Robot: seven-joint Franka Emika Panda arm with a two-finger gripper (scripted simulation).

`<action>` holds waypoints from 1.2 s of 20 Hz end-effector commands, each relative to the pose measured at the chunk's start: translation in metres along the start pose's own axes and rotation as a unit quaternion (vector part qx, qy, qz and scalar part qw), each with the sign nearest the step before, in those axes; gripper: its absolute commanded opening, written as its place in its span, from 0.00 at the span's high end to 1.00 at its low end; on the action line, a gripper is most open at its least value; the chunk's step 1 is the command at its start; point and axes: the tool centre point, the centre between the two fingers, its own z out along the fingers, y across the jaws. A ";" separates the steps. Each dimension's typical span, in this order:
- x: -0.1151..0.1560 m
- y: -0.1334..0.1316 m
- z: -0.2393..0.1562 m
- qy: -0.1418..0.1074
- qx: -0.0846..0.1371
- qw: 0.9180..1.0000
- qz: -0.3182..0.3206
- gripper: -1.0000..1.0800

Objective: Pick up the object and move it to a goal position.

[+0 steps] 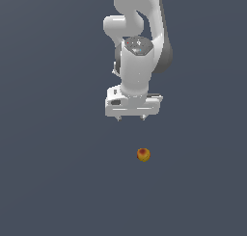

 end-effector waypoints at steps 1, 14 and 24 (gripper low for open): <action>0.000 0.000 0.000 0.000 0.000 1.000 0.000 0.04; -0.005 -0.024 0.010 -0.014 0.002 1.000 -0.005 0.04; 0.004 -0.026 0.015 -0.014 0.001 0.999 -0.051 0.04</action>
